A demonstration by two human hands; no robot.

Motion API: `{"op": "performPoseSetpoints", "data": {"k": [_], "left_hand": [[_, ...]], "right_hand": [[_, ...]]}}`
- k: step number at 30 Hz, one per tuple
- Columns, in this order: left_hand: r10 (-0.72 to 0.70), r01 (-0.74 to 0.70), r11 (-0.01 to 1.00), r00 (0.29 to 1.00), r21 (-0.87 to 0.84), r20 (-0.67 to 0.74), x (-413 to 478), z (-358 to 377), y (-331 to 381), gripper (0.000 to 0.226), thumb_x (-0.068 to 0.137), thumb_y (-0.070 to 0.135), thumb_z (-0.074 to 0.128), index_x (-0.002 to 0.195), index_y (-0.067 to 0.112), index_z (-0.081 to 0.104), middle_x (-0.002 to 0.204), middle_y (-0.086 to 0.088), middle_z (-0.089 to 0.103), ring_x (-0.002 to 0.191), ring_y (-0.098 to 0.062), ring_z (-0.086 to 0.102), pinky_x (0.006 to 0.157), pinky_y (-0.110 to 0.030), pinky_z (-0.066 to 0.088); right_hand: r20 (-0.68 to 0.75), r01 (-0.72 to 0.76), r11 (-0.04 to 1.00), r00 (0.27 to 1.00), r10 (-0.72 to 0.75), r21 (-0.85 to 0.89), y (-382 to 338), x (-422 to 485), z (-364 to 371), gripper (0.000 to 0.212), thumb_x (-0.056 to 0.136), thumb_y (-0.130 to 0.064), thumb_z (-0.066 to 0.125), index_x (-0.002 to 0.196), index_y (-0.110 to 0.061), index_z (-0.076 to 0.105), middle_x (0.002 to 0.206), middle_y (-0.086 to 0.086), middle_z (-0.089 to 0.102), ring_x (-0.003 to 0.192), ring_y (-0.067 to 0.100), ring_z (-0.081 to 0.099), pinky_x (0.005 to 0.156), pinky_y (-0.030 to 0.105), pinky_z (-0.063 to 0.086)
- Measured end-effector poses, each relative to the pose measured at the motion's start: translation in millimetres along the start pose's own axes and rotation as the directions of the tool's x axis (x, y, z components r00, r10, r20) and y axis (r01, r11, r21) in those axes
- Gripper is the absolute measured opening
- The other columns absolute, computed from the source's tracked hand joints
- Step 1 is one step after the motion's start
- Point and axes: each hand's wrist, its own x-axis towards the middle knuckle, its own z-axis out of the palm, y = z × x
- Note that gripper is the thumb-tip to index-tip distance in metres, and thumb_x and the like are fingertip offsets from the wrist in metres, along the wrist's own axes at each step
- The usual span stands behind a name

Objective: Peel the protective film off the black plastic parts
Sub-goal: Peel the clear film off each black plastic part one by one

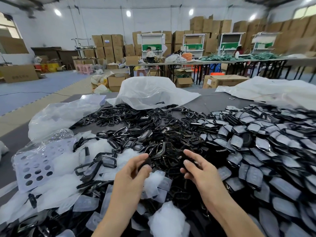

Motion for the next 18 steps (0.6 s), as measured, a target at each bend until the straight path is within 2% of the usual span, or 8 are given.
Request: {"op": "performPoseSetpoints", "data": {"k": [2, 4, 6, 9, 12, 16, 18], "left_hand": [[-0.007, 0.007, 0.999, 1.0, -0.039, -0.001, 0.4, 0.8, -1.8, 0.022, 0.093, 0.005, 0.064, 0.104, 0.023, 0.071, 0.083, -0.006, 0.073, 0.072, -0.007, 0.066, 0.069, -0.011, 0.051], [-0.006, 0.007, 0.998, 1.0, -0.061, 0.013, 0.7, 2.0, -3.4, 0.019, 0.093, 0.005, 0.064, 0.102, 0.02, 0.071, 0.078, -0.005, 0.073, 0.07, -0.007, 0.066, 0.068, -0.012, 0.051], [-0.011, 0.012, 0.998, 1.0, -0.064, 0.022, 1.3, 4.0, -6.2, 0.018, 0.093, 0.005, 0.064, 0.101, 0.019, 0.071, 0.077, -0.004, 0.073, 0.071, -0.008, 0.067, 0.068, -0.013, 0.051], [-0.031, 0.032, 0.996, 0.999, -0.079, 0.012, 2.6, 5.7, -9.9, 0.014, 0.093, 0.004, 0.063, 0.103, 0.014, 0.066, 0.078, -0.006, 0.074, 0.071, -0.011, 0.07, 0.068, -0.015, 0.053], [-0.033, 0.033, 0.999, 0.999, -0.016, 0.025, 0.5, 6.1, -11.3, 0.019, 0.097, 0.006, 0.058, 0.108, 0.021, 0.062, 0.078, 0.001, 0.073, 0.078, -0.014, 0.073, 0.071, -0.02, 0.054], [0.083, -0.084, 0.986, 0.996, 0.141, 0.008, -2.8, 7.4, -10.4, 0.021, 0.098, 0.012, 0.057, 0.1, 0.031, 0.066, 0.083, -0.004, 0.071, 0.076, -0.007, 0.069, 0.066, -0.011, 0.049], [0.119, -0.114, 0.985, 0.993, 0.127, -0.028, -3.1, 7.5, -7.2, 0.017, 0.094, 0.013, 0.064, 0.094, 0.029, 0.07, 0.083, -0.002, 0.071, 0.072, -0.005, 0.064, 0.062, -0.009, 0.046]], "right_hand": [[0.015, 0.064, 0.994, 0.998, -0.063, -0.092, 1.2, -1.8, 2.0, 0.024, 0.093, -0.011, 0.069, 0.111, -0.027, 0.069, 0.079, 0.002, 0.072, 0.063, 0.01, 0.066, 0.06, 0.017, 0.052], [0.021, 0.099, 0.99, 0.995, -0.097, -0.103, 0.5, -3.0, 2.8, 0.016, 0.091, -0.013, 0.072, 0.104, -0.021, 0.069, 0.075, 0.004, 0.073, 0.055, 0.01, 0.061, 0.052, 0.019, 0.049], [0.018, 0.115, 0.987, 0.993, -0.114, -0.112, 1.5, -3.9, 3.0, 0.01, 0.092, -0.012, 0.071, 0.099, -0.019, 0.07, 0.079, 0.004, 0.075, 0.057, 0.01, 0.062, 0.049, 0.019, 0.048], [0.04, 0.123, 0.986, 0.992, -0.12, -0.115, 6.0, -5.5, 4.2, 0.017, 0.098, -0.01, 0.062, 0.103, -0.023, 0.071, 0.087, 0.001, 0.077, 0.065, 0.01, 0.067, 0.056, 0.018, 0.051], [0.07, 0.122, 0.981, 0.991, -0.113, -0.153, 8.7, -6.7, 5.9, 0.027, 0.101, -0.008, 0.054, 0.112, -0.029, 0.068, 0.096, -0.006, 0.077, 0.077, 0.01, 0.072, 0.067, 0.018, 0.054], [0.038, 0.114, 0.984, 0.993, -0.11, -0.133, 10.4, -6.2, 4.7, 0.018, 0.101, -0.008, 0.055, 0.111, -0.022, 0.06, 0.094, -0.007, 0.078, 0.081, 0.014, 0.074, 0.068, 0.02, 0.056], [0.053, 0.092, 0.991, 0.995, -0.087, -0.093, 10.3, -6.9, 5.5, 0.013, 0.1, -0.006, 0.056, 0.108, -0.017, 0.061, 0.092, -0.005, 0.078, 0.08, 0.015, 0.075, 0.068, 0.019, 0.056]]}}
